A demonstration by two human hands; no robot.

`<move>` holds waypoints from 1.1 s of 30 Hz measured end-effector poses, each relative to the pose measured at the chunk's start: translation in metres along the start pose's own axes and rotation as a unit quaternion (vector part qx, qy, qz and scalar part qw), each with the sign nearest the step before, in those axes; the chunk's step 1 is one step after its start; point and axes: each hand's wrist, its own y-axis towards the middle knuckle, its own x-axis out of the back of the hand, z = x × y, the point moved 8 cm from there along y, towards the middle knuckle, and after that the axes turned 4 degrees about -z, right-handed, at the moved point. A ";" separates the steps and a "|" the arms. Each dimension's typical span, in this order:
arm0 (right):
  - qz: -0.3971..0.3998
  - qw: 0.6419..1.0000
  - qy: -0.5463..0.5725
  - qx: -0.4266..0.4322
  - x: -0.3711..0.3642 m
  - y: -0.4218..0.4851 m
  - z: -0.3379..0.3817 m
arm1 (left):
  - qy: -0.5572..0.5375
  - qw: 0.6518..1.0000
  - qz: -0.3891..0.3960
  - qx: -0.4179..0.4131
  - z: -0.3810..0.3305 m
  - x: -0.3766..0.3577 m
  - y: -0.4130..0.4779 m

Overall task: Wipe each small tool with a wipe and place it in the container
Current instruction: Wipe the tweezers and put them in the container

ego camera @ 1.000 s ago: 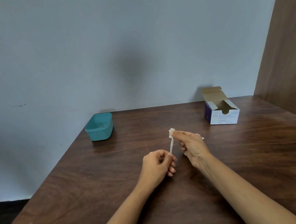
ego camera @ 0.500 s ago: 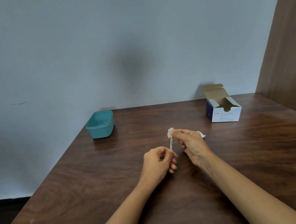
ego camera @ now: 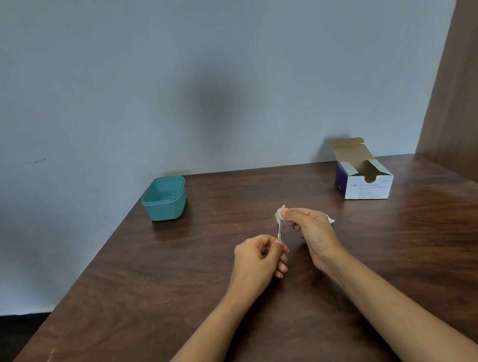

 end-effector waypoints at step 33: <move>0.001 0.998 0.017 -0.057 0.004 0.003 -0.005 | 0.020 0.999 -0.024 -0.029 -0.006 0.009 0.003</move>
